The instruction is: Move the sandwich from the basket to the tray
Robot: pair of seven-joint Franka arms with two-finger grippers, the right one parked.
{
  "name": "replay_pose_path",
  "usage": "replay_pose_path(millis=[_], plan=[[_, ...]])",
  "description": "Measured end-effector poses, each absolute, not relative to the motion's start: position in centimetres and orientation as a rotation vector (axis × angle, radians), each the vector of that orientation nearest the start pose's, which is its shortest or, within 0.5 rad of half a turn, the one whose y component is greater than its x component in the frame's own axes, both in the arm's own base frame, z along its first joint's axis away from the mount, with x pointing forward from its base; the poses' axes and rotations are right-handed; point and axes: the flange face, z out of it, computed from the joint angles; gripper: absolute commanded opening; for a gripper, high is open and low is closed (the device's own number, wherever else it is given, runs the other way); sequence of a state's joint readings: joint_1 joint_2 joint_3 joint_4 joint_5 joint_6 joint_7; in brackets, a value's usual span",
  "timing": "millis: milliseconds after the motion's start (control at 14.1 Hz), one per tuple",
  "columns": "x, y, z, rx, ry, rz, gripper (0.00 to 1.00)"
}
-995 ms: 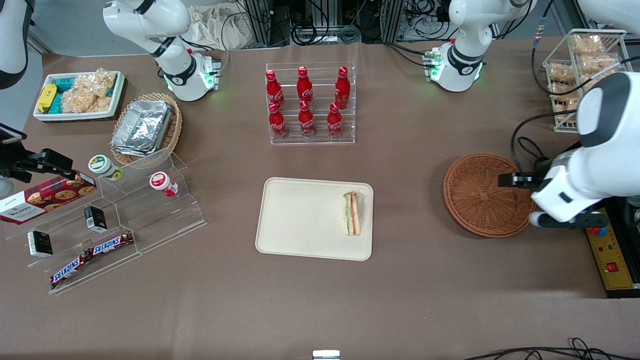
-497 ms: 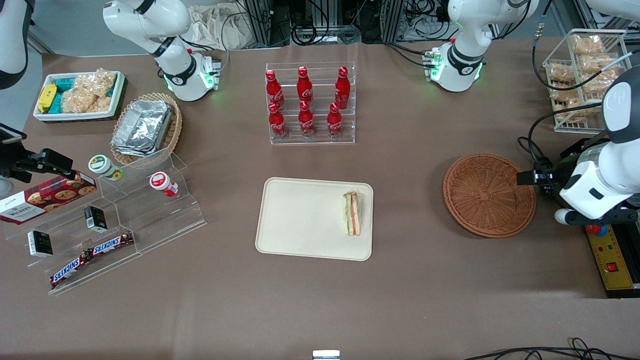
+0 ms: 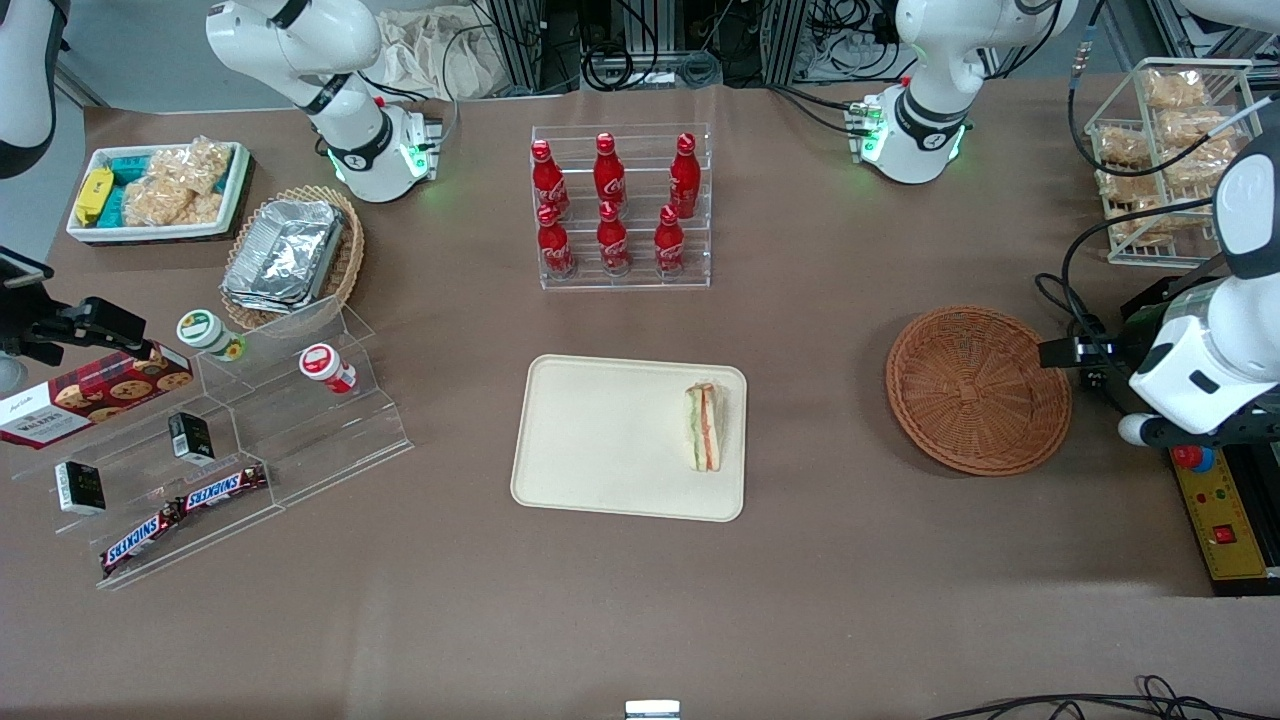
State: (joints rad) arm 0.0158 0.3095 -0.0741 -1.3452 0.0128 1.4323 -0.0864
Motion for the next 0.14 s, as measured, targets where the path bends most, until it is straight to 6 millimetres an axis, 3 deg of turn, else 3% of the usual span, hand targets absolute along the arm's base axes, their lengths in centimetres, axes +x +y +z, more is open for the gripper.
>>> replay_pose_path(millis=[142], plan=[[62.46,-2.81,53.95,-3.117,-0.046,0.337,0.99]])
